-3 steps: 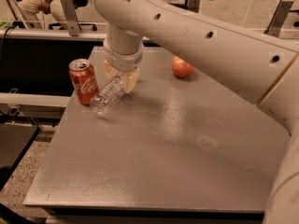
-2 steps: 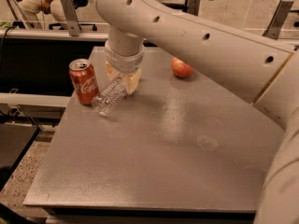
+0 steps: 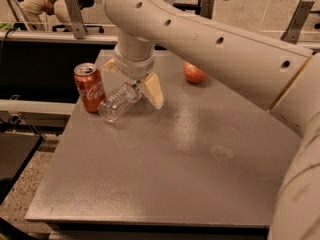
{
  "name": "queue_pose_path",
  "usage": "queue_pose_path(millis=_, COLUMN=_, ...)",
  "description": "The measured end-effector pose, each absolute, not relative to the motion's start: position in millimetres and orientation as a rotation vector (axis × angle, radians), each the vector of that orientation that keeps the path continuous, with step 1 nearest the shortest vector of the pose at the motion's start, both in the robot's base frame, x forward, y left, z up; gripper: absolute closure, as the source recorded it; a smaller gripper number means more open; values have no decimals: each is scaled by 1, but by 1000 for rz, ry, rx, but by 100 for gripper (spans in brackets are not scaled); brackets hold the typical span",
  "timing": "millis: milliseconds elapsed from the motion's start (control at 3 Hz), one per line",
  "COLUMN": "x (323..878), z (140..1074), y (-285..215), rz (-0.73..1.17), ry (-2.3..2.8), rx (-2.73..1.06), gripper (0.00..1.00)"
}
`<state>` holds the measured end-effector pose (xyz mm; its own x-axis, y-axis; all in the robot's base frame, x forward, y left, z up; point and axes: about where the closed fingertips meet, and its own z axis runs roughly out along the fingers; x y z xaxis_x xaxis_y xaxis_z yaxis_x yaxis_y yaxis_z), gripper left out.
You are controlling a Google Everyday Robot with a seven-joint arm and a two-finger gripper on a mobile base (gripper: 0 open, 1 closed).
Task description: Move water bottle near coke can
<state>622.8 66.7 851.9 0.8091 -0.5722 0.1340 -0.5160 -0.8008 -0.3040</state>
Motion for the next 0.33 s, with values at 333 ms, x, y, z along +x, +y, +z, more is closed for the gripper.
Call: queue_pose_path(millis=333, x=623, z=852, y=67, rz=-320, ry=840, rx=-2742, gripper=0)
